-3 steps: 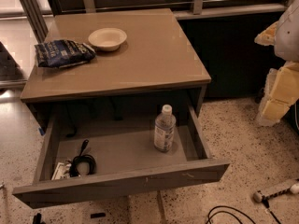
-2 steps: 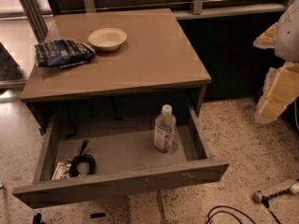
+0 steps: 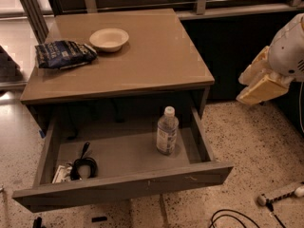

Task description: Pick blue plastic bottle from top drawer and place on counter

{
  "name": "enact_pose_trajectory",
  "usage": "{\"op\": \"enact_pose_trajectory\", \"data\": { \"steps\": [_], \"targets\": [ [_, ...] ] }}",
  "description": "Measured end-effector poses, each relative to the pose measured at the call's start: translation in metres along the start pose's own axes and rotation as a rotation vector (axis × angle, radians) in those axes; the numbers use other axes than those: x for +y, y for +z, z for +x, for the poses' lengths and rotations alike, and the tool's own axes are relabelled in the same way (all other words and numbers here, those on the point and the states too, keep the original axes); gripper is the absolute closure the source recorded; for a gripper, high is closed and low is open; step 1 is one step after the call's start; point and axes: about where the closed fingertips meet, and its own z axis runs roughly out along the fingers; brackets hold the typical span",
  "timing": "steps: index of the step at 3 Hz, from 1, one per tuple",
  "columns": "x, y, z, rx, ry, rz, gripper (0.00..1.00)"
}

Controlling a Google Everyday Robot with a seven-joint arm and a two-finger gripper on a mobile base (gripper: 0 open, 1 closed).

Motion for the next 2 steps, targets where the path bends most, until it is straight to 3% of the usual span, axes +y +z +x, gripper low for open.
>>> {"op": "enact_pose_trajectory", "data": {
  "steps": [1,2],
  "targets": [
    [-0.0052,0.0356,-0.0055,-0.102,0.031,0.006,0.82],
    [-0.0117,0.0360,-0.0097,-0.118,0.034,0.032,1.00]
  ]
}}
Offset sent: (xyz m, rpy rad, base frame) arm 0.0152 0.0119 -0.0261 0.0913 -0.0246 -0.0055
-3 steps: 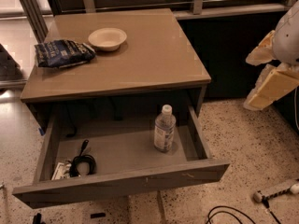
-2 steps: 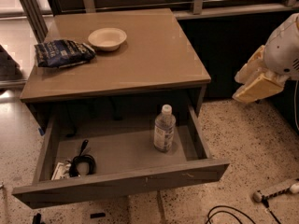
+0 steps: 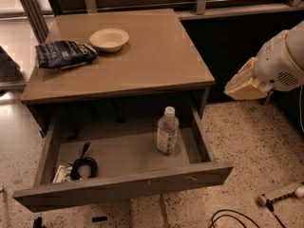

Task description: Pick blue plastic bottle from top drawer and place on counter

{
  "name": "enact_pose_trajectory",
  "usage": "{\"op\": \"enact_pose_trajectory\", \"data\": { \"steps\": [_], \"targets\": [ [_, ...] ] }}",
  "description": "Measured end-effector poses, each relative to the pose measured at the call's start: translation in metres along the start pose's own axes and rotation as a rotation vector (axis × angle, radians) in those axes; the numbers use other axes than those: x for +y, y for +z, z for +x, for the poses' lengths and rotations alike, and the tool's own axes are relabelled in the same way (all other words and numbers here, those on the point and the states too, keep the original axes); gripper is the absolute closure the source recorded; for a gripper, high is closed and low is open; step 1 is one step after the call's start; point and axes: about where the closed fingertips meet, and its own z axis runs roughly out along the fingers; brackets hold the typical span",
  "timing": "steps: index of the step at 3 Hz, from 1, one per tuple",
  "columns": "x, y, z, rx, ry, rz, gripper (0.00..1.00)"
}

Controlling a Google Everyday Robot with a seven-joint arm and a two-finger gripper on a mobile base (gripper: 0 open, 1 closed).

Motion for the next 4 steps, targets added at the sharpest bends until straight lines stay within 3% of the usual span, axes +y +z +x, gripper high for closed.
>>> {"op": "enact_pose_trajectory", "data": {
  "steps": [1,3,4],
  "targets": [
    [0.000,0.000,0.000,0.000,0.000,0.000,1.00],
    [0.004,0.043,0.008,-0.043,-0.010,0.021,1.00],
    [0.001,0.072,-0.001,-0.096,-0.023,0.030,0.82]
  ]
}}
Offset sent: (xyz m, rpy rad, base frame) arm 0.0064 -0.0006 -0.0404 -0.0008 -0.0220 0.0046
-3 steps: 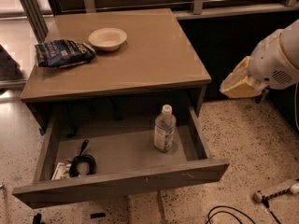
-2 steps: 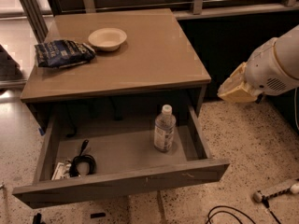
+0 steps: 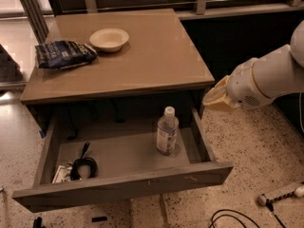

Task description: Pick blue plastic bottle from top drawer and place on counter

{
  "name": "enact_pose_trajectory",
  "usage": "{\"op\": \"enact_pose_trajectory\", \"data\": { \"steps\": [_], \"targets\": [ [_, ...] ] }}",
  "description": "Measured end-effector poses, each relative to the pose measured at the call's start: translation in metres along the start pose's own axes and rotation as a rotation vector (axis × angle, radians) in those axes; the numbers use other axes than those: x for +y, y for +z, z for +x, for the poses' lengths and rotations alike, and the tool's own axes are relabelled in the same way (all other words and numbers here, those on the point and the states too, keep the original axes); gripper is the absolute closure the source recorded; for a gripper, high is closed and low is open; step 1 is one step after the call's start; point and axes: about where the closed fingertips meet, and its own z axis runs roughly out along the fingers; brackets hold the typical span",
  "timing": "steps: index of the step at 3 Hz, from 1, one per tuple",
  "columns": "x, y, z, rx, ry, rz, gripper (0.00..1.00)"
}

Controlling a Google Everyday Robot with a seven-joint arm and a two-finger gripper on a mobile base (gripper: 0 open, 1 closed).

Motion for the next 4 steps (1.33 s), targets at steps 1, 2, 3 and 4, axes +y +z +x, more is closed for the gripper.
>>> {"op": "enact_pose_trajectory", "data": {
  "steps": [1,2,3,4],
  "targets": [
    [0.002,0.028,-0.004,-0.023,-0.003,-0.011,0.51],
    [0.005,0.042,-0.003,-0.024,0.001,-0.024,0.29],
    [0.009,0.056,-0.001,-0.023,0.008,-0.048,0.29],
    [0.014,0.072,-0.001,-0.033,0.016,-0.076,0.29]
  ]
}}
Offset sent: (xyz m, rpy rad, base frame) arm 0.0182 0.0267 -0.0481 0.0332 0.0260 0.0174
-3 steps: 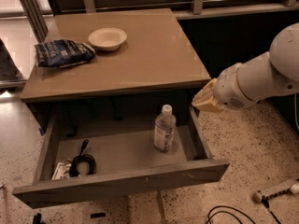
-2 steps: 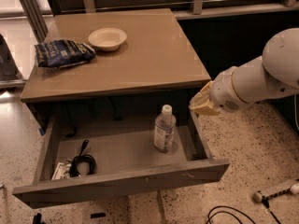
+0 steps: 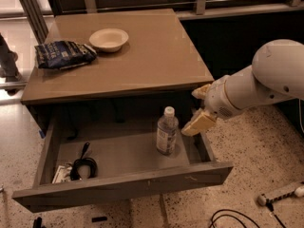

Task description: Pick blue plastic bottle from top drawer and place on counter

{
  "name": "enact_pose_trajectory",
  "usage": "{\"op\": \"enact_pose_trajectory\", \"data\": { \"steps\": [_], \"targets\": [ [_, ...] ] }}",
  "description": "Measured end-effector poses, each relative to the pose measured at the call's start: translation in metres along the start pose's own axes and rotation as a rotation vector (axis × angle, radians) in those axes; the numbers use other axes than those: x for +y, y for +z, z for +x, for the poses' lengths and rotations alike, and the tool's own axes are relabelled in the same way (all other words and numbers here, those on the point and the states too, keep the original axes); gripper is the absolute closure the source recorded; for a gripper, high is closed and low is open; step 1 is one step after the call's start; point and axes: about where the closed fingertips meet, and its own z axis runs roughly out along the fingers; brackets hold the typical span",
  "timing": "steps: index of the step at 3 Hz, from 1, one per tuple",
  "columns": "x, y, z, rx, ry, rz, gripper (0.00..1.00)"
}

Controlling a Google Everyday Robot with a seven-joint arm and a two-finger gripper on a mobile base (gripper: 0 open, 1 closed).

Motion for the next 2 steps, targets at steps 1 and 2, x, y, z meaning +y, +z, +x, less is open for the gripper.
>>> {"op": "enact_pose_trajectory", "data": {
  "steps": [1,2],
  "targets": [
    [0.004,0.019,-0.003,-0.025,0.010,-0.025,0.28],
    [0.010,0.041,-0.010,-0.053,0.015,-0.061,0.29]
  ]
}}
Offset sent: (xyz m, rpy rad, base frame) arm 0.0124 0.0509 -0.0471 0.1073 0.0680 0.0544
